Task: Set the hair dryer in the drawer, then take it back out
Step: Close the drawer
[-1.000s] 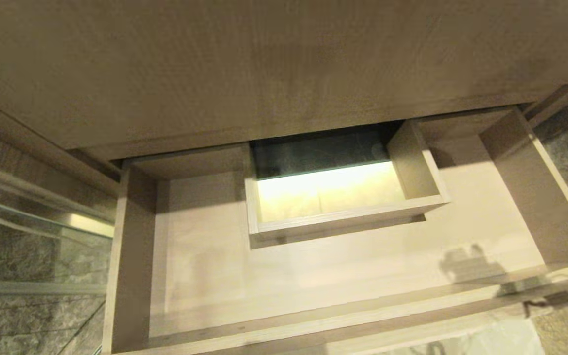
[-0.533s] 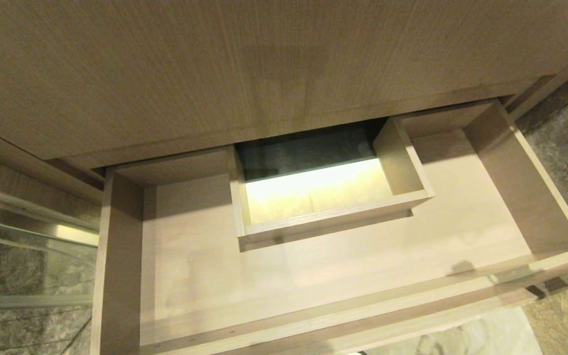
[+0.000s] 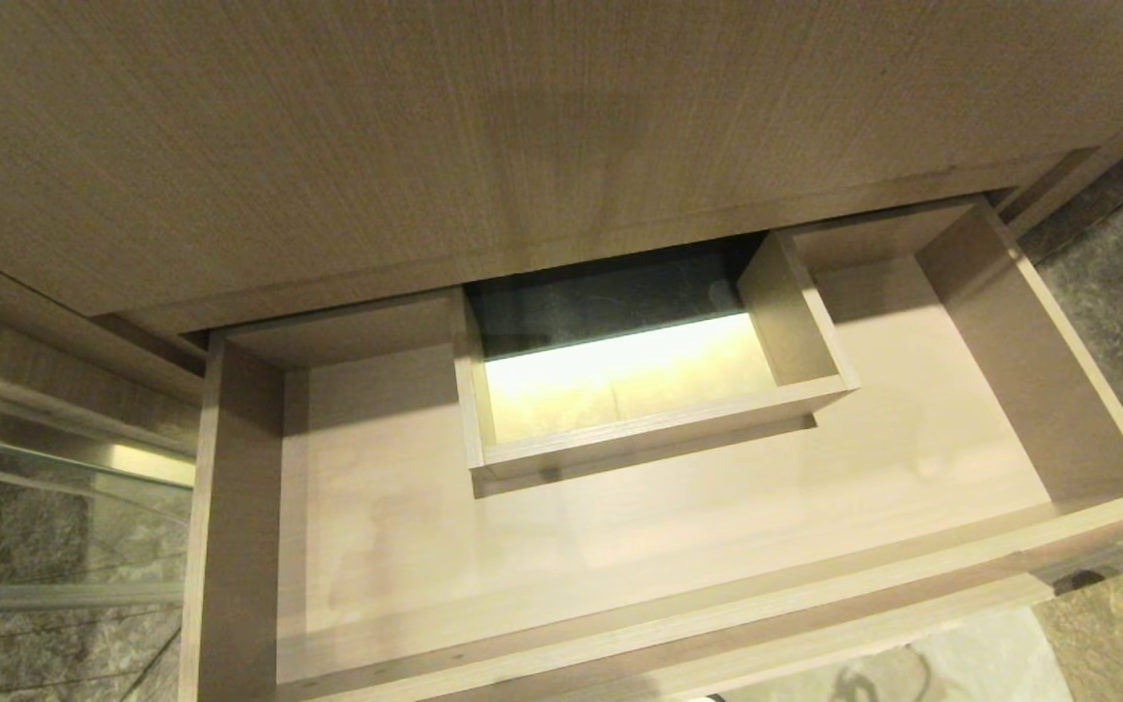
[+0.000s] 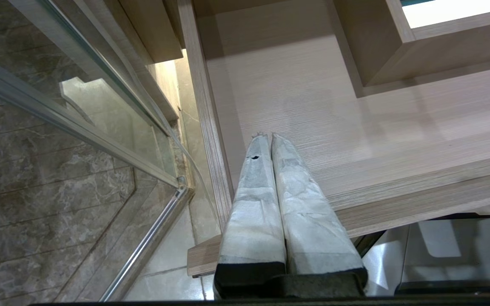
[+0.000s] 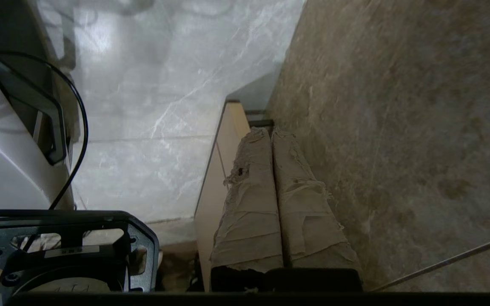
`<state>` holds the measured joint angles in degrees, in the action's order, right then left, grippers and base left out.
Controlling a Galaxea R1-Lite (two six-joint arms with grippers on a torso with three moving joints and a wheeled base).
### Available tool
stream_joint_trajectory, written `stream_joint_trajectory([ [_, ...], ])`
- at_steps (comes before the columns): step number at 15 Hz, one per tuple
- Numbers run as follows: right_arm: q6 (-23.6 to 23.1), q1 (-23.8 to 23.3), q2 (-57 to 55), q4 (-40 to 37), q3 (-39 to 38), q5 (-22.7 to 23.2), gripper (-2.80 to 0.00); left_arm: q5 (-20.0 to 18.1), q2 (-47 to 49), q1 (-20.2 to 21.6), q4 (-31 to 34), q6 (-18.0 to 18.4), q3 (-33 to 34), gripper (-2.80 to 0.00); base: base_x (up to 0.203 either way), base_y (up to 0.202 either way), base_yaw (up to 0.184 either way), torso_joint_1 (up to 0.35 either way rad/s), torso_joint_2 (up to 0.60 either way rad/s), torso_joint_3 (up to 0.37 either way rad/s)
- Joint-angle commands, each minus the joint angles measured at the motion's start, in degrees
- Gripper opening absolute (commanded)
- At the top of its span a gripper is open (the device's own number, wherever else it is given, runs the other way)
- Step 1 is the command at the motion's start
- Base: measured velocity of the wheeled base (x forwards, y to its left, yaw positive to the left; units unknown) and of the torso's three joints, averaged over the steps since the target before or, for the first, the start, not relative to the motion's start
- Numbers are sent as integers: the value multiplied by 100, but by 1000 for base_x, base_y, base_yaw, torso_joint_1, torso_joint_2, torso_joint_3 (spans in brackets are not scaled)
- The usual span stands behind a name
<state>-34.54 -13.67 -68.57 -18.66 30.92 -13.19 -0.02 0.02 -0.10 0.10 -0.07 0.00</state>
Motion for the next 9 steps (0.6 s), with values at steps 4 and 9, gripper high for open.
stream_joint_trajectory([
  [4, -1, 4, -728, 819, 177, 45, -280, 2, -2, 1, -1, -1, 0, -280, 0, 0, 0, 0, 0, 0],
  [9, -1, 4, -1105, 1031, 319, 45, -280, 2, -2, 1, -1, -1, 9, -280, 0, 0, 0, 0, 0, 0],
])
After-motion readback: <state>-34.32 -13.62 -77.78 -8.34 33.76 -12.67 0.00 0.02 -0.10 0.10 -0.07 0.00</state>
